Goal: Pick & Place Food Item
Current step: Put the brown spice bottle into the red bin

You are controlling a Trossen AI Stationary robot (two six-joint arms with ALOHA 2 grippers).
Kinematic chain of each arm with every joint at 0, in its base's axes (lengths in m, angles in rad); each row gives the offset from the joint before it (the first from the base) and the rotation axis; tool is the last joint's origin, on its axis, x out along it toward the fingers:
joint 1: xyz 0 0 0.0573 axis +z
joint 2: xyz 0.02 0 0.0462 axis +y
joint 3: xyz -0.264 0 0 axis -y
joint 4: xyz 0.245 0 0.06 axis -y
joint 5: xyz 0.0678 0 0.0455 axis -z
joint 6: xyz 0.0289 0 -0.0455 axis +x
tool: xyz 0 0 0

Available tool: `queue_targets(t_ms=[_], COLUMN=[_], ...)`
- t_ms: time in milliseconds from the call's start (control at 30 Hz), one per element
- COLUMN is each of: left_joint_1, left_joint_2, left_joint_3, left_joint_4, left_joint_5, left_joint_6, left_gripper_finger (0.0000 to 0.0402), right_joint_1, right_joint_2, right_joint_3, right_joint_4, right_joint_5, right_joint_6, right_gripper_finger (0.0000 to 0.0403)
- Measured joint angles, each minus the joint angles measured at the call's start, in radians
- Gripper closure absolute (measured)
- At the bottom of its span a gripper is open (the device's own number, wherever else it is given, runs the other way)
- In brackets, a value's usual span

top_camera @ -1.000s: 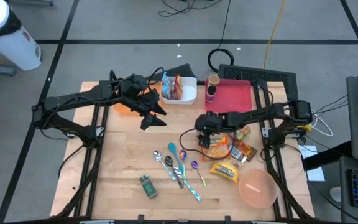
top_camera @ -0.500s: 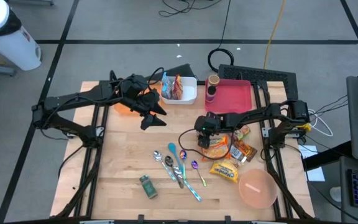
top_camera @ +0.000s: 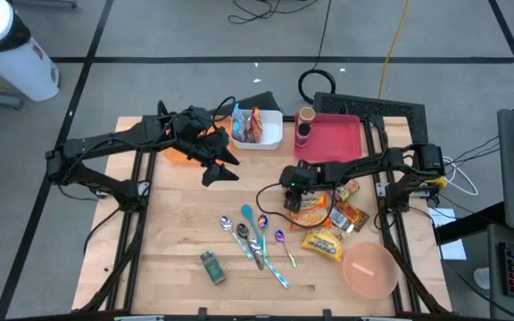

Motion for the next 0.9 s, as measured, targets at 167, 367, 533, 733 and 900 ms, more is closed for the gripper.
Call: queue_targets(t_ms=[167, 367, 533, 733, 900], left_joint_1=[0.000, 0.000, 0.000, 0.011, 0.036], left_joint_2=[0.000, 0.000, 0.000, 0.000, 0.000], left_joint_3=[0.000, 0.000, 0.000, 0.000, 0.000], left_joint_4=[0.000, 0.000, 0.001, 0.006, 0.007], left_joint_5=[0.000, 0.000, -0.010, -0.017, -0.016], left_joint_6=[0.004, 0.016, 0.028, 0.039, 0.042], left_gripper_finger=[0.0082, 0.0082, 0.0082, 0.0082, 0.0082], right_joint_1=[0.000, -0.022, -0.062, -0.139, -0.229], right_joint_2=[-0.037, -0.152, -0.305, -0.474, -0.568], right_joint_3=[0.000, 0.000, 0.000, 0.000, 0.000], right_joint_4=[-0.028, -0.113, -0.166, -0.189, -0.233], right_joint_5=[0.000, -0.001, -0.001, 0.004, 0.005], right_joint_6=[0.004, -0.004, 0.004, 0.025, 0.030], right_gripper_finger=[0.0225, 0.0227, 0.0227, 0.0227, 0.0227])
